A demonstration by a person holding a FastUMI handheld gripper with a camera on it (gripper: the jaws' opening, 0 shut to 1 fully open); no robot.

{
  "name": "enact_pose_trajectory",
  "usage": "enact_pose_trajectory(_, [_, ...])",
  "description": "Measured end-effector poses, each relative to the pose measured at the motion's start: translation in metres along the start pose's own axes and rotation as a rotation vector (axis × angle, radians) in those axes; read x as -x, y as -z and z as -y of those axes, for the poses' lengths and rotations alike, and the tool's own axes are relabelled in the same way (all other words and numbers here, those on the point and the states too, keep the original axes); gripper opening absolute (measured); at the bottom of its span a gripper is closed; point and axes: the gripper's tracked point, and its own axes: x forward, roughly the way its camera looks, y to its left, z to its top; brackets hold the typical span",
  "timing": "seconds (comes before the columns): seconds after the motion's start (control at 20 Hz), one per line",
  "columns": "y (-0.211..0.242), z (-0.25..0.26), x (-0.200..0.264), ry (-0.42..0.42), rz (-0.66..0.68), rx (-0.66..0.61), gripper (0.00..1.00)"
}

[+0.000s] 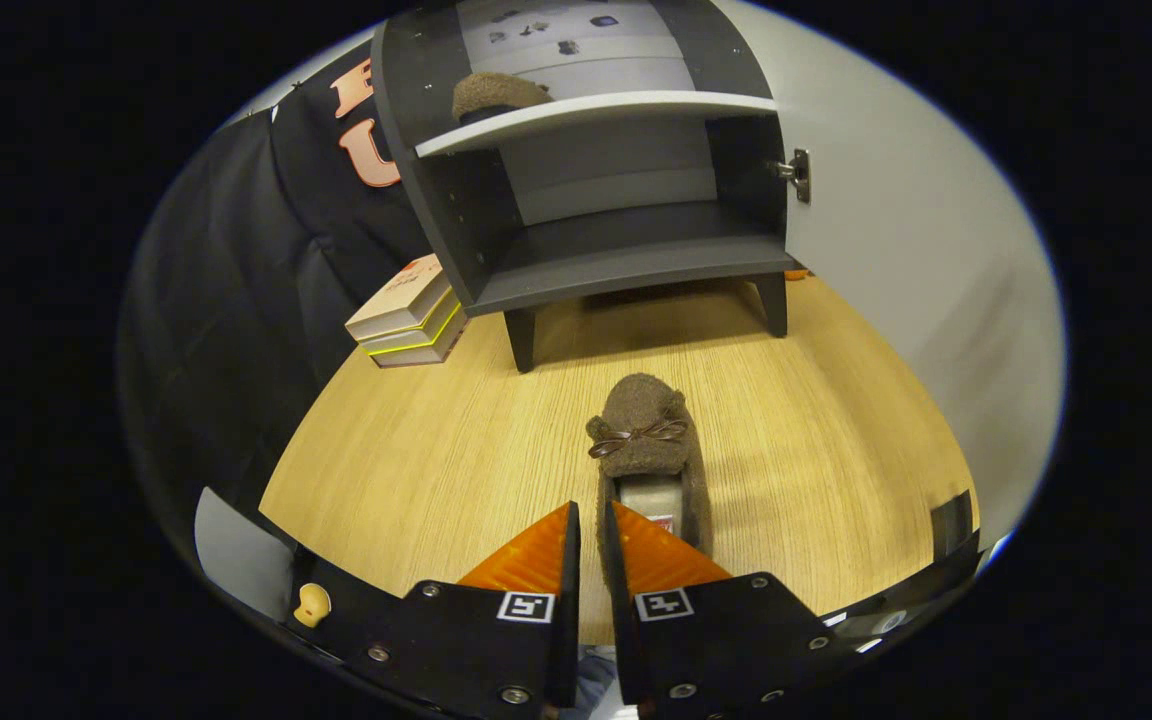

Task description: Open the shoe cabinet door, grab the shoes and put them into the shoe cabinet, then close the shoe cabinet door.

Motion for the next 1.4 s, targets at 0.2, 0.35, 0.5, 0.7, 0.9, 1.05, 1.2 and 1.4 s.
enact_pose_trajectory(0.2, [0.009,0.006,-0.033,-0.008,-0.055,-0.009,0.16])
enact_pose_trajectory(0.35, [0.013,0.007,-0.054,-0.016,-0.090,0.015,0.16])
enact_pose_trajectory(0.5, [0.013,0.005,-0.075,-0.022,-0.109,0.021,0.16])
enact_pose_trajectory(0.7, [0.006,0.007,-0.101,-0.012,-0.103,-0.003,0.16])
enact_pose_trajectory(0.9, [0.002,0.010,-0.115,0.004,-0.091,-0.034,0.12])
enact_pose_trajectory(1.05, [0.002,0.011,-0.109,-0.009,-0.087,-0.028,0.09])
enact_pose_trajectory(1.2, [-0.002,0.012,-0.091,-0.003,-0.081,-0.011,0.08])
enact_pose_trajectory(1.4, [-0.019,0.009,-0.060,-0.003,-0.044,0.017,0.08])
